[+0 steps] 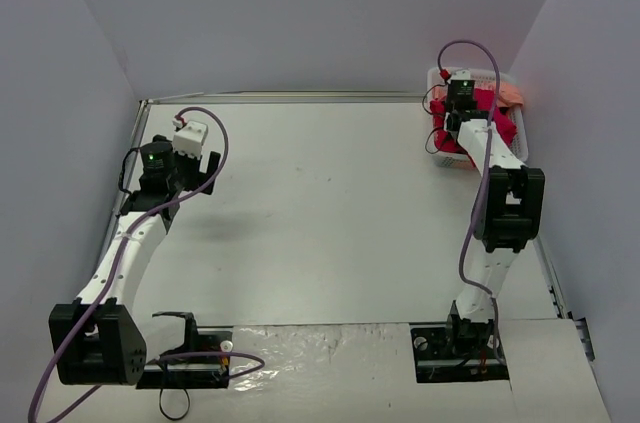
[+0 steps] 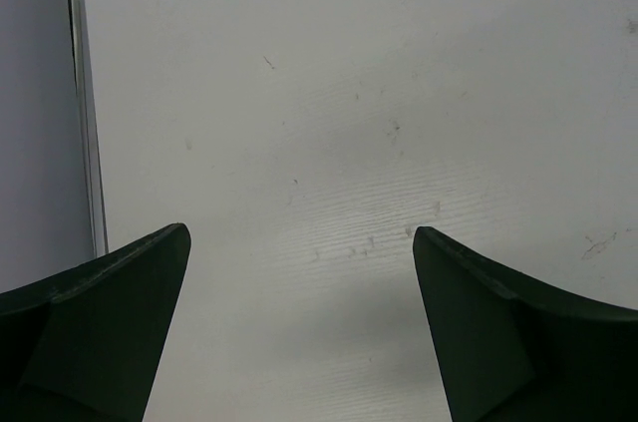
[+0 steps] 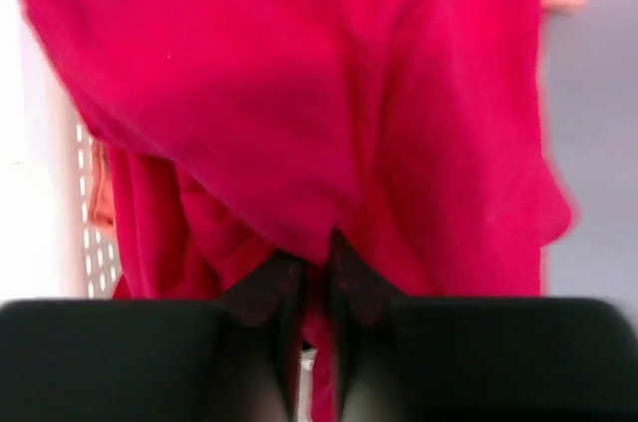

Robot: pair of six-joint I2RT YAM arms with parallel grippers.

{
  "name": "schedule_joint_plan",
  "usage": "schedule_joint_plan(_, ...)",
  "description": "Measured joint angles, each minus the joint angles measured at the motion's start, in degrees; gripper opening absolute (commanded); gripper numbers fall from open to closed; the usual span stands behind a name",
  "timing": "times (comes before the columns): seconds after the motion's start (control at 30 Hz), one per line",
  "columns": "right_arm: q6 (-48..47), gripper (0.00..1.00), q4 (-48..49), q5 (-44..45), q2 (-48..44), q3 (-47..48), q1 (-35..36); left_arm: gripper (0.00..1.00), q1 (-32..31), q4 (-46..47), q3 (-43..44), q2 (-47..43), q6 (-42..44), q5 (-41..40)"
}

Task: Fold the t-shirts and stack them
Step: Grab crumpled tshirt from bin with the right arm, then move the tshirt to the center of the board

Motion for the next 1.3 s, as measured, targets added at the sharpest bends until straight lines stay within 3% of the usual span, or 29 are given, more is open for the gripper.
schedule_joint_plan(0.1, 0.6, 0.00, -0.5, 1.4, 3.8, 1.3, 0.0, 0.94, 0.0, 0.1, 0.0, 0.0, 0.2, 1.0)
schedule_joint_plan(0.27, 1.1, 0.00, -3.2, 1.4, 2.5, 1.3, 0.2, 0.94, 0.0, 0.2, 0.0, 0.0, 0.2, 2.3)
schedule_joint_plan(0.53, 1.3, 0.00, -13.2, -0.2, -10.2, 5.8, 4.8, 0.94, 0.0, 0.2, 0.0, 0.0, 0.2, 3.9)
schedule_joint_plan(0.73, 1.2, 0.00, -18.2, -6.4, -19.3, 11.0, 7.8, 0.94, 0.0, 0.2, 0.0, -0.6, 0.2, 3.8)
schedule_joint_plan(0.97, -0.1, 0.00, -26.9, -25.0, -26.3, 13.4, 13.6, 0.94, 0.0, 0.4, 0.0, -2.8, 0.1, 1.5)
schedule_joint_plan(1.27, -2.9, 0.00, -35.4, -46.5, -27.0, 14.3, 19.0, 0.94, 0.0, 0.5, 0.0, -4.2, 0.1, -1.2)
schedule_joint_plan(1.3, -3.3, 0.04, -36.1, -48.8, -27.0, 14.3, 19.3, 0.94, 0.0, 0.5, 0.0, -4.2, 0.1, -1.6)
